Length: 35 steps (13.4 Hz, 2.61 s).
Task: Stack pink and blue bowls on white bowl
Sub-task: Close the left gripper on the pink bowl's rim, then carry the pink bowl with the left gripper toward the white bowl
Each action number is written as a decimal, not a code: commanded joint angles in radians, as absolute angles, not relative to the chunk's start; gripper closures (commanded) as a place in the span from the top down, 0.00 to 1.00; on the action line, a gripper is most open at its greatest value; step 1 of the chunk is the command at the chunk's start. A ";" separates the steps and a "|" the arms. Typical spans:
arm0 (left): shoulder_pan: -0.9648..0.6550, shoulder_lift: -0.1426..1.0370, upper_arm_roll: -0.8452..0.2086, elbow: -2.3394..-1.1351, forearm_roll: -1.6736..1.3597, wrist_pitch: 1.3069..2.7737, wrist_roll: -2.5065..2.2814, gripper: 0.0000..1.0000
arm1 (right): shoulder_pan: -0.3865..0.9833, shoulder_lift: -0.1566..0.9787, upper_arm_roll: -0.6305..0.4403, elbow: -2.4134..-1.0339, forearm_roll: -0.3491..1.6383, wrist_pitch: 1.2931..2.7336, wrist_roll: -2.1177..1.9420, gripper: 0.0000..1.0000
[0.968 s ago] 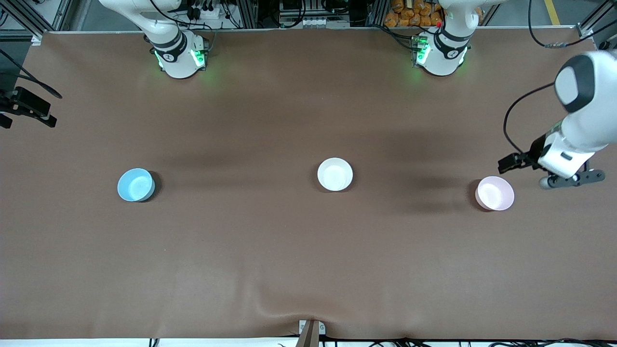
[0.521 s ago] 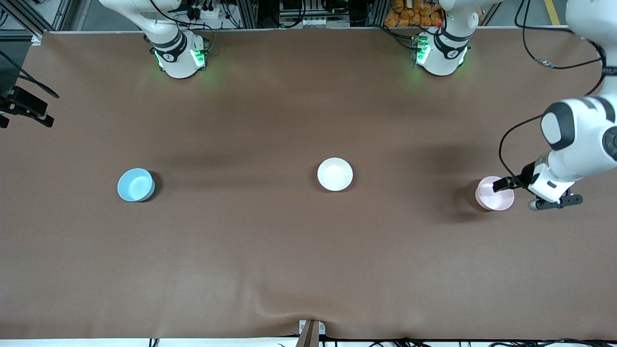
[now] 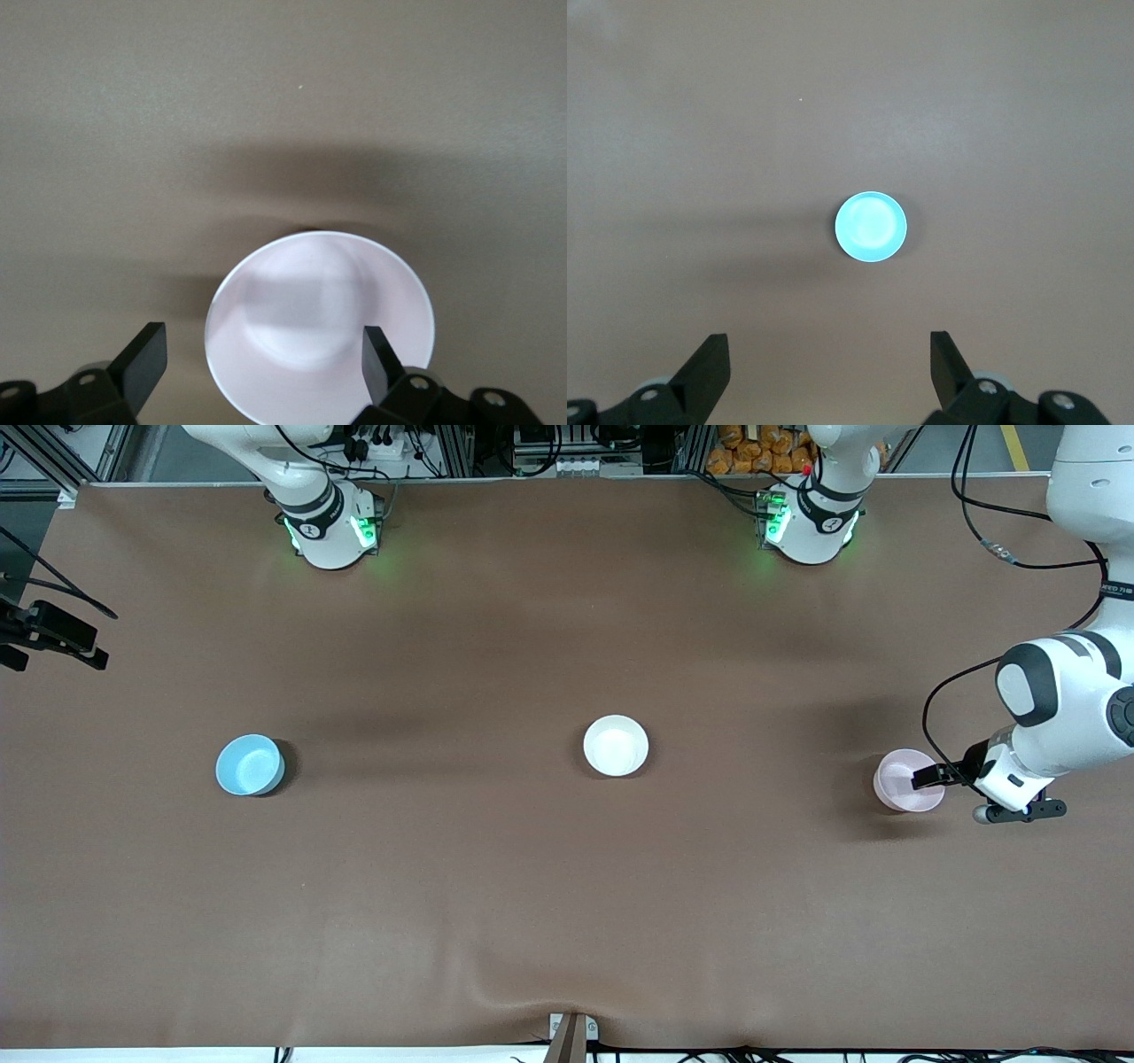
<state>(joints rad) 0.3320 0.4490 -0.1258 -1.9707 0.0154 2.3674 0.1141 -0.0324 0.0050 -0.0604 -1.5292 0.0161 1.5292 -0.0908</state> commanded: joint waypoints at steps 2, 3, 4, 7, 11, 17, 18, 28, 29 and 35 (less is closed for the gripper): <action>0.373 0.483 -0.135 -1.960 0.037 2.402 0.178 0.91 | -0.038 0.011 -0.054 -1.511 0.020 1.519 -0.086 1.00; 0.377 0.488 -0.135 -1.960 0.037 2.404 0.181 0.86 | -0.035 0.009 -0.054 -1.511 0.020 1.516 -0.084 1.00; 0.379 0.491 -0.135 -1.960 0.037 2.405 0.181 0.80 | -0.035 0.008 -0.052 -1.509 0.021 1.502 -0.086 1.00; 0.382 0.503 -0.135 -1.960 0.037 2.410 0.181 0.64 | -0.031 0.005 -0.049 -1.458 0.020 1.418 -0.084 1.00; 0.388 0.508 -0.137 -1.960 0.037 2.422 0.181 0.42 | -0.052 0.005 -0.060 -1.427 0.006 1.405 -0.083 1.00; 0.390 0.514 -0.138 -1.965 0.026 2.424 0.181 0.00 | -0.100 0.015 -0.060 -1.434 0.018 1.361 -0.083 1.00; 0.390 0.514 -0.138 -1.965 0.026 2.424 0.181 0.00 | -0.100 0.015 -0.060 -1.436 0.018 1.355 -0.083 1.00; 0.385 0.325 -0.285 -1.954 -0.078 2.249 0.149 0.00 | -0.181 0.110 -0.061 -1.427 0.000 1.454 -0.090 1.00; 0.384 0.309 -0.320 -1.951 -0.084 2.231 0.096 0.00 | -0.198 0.120 -0.061 -1.434 0.000 1.480 -0.095 1.00; 0.377 0.262 -0.576 -1.951 -0.081 2.184 -0.342 0.00 | -0.128 0.147 -0.054 -1.433 0.003 1.511 -0.081 1.00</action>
<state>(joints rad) 0.3688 0.2799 -0.5251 -1.9398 -0.0702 2.1956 -0.2602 -0.1610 0.1385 -0.0570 -1.4449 0.0073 1.5079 -0.0901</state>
